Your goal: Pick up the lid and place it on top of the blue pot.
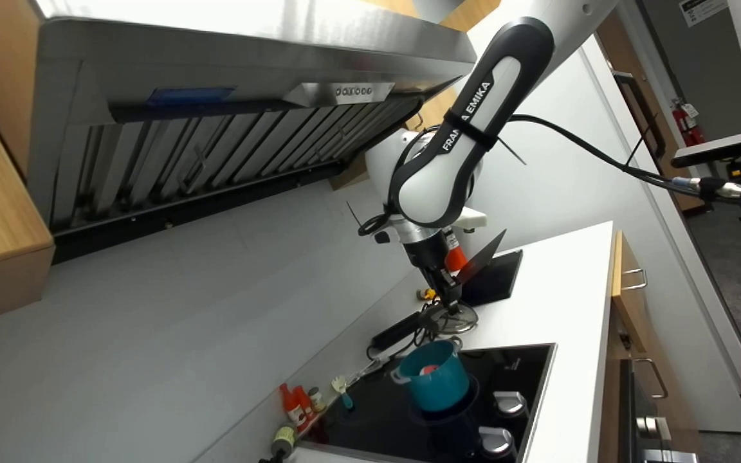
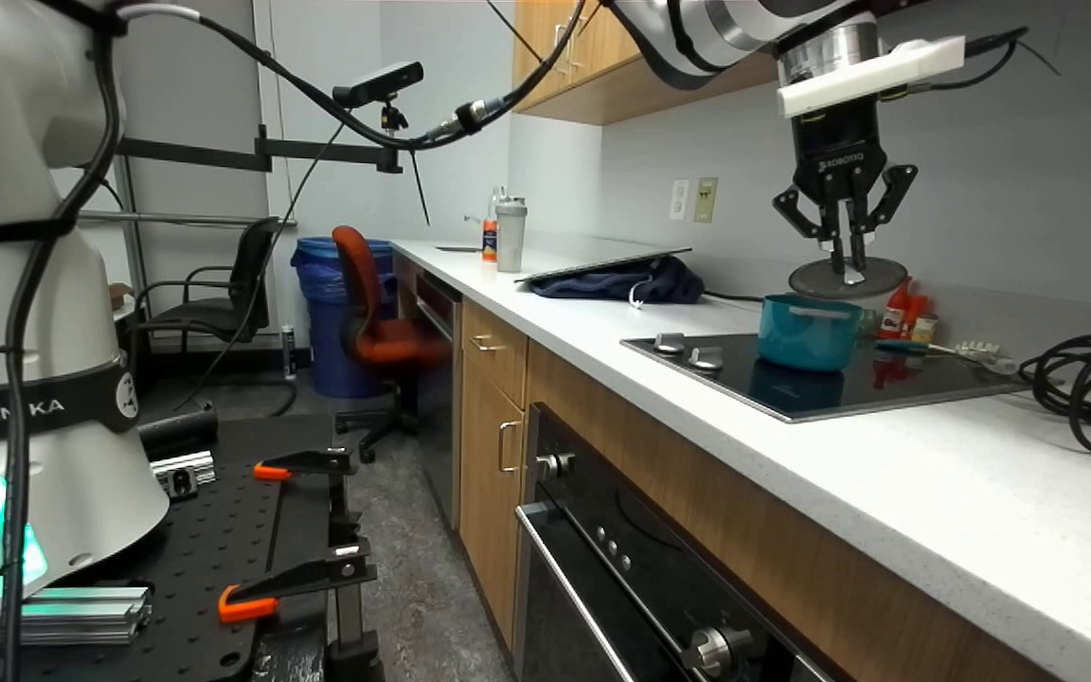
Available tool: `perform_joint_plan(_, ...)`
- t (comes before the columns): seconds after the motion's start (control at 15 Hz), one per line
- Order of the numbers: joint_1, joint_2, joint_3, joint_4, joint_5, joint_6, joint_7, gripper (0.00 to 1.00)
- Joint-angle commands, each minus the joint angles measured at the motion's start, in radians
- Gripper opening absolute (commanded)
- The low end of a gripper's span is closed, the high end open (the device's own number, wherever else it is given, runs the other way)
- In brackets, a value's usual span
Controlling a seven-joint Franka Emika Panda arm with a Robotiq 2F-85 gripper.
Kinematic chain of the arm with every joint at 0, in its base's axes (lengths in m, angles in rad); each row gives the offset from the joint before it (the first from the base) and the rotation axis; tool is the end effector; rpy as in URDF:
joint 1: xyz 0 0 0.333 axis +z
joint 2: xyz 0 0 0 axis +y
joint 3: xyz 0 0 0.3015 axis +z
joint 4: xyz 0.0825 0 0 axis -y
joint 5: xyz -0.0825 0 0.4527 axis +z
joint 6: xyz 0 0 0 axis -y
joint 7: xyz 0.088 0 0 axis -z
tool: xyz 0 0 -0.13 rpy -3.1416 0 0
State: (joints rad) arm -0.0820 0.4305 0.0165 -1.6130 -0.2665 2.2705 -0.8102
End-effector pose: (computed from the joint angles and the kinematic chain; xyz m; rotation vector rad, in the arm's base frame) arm 0.7546 -0.0619 0.3343 2.5681 1.2269 0.1623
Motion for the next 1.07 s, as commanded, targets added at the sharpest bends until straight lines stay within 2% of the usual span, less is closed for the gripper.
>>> perform_joint_plan(0.0,0.015,0.050,0.001,0.077,0.004,-0.013,0.018,0.04)
perform_joint_plan(1.0,0.066,0.124,0.011,0.182,-0.010,-0.028,0.015,0.04)
